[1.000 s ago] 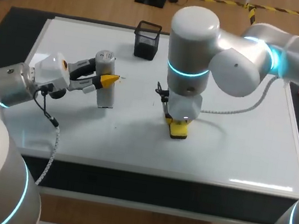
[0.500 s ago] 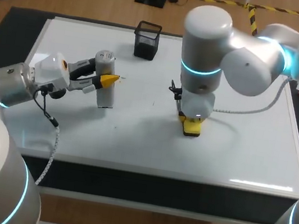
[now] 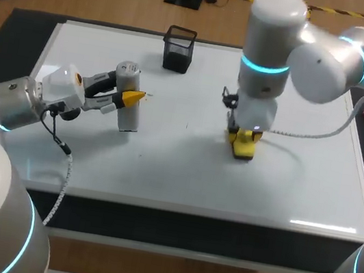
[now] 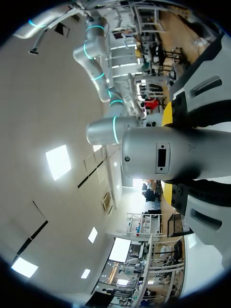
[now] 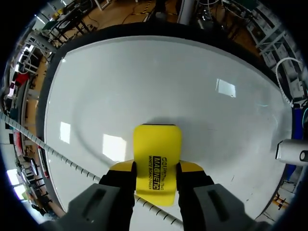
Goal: Pick up the inspection probe, press it on each red-marked spot on the whiteboard one by one, put down the probe, pick up the eraser, and wipe off all the red marks.
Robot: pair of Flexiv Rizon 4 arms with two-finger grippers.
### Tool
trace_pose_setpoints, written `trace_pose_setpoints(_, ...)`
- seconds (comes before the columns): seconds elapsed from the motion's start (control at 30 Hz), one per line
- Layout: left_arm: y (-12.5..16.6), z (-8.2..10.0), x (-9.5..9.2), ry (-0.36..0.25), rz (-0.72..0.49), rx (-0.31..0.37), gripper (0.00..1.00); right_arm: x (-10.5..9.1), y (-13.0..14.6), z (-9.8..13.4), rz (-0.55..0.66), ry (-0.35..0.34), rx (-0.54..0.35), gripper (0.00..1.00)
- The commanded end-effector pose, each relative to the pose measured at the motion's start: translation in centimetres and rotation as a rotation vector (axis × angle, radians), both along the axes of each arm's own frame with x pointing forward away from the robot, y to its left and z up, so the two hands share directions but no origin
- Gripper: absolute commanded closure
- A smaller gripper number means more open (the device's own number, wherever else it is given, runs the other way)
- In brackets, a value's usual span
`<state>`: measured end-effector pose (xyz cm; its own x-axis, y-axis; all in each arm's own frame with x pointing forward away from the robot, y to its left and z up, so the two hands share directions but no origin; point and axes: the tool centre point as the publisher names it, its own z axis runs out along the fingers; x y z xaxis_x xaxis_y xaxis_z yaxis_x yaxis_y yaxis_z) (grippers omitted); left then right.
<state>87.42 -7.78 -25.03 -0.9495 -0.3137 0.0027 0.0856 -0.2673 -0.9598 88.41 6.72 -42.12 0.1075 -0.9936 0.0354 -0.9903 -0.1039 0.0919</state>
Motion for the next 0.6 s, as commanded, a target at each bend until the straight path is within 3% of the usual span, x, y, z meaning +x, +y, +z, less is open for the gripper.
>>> trace_pose_setpoints(0.03, -0.1, -0.1, 0.0, -0.004, 0.002, -0.005, 1.00, 3.2, -1.7, 1.8, 0.006, 0.052, 0.021, 1.00)
trace_pose_setpoints(0.37, -0.1, -0.1, 0.0, -0.004, 0.002, -0.005, 1.00, 9.4, -2.0, 4.9, -0.012, 0.010, 0.027, 1.00)
trace_pose_setpoints(0.6, -0.1, -0.1, 0.0, -0.004, 0.002, -0.005, 1.00, 11.3, -1.6, 6.1, -0.030, -0.004, 0.025, 1.00)
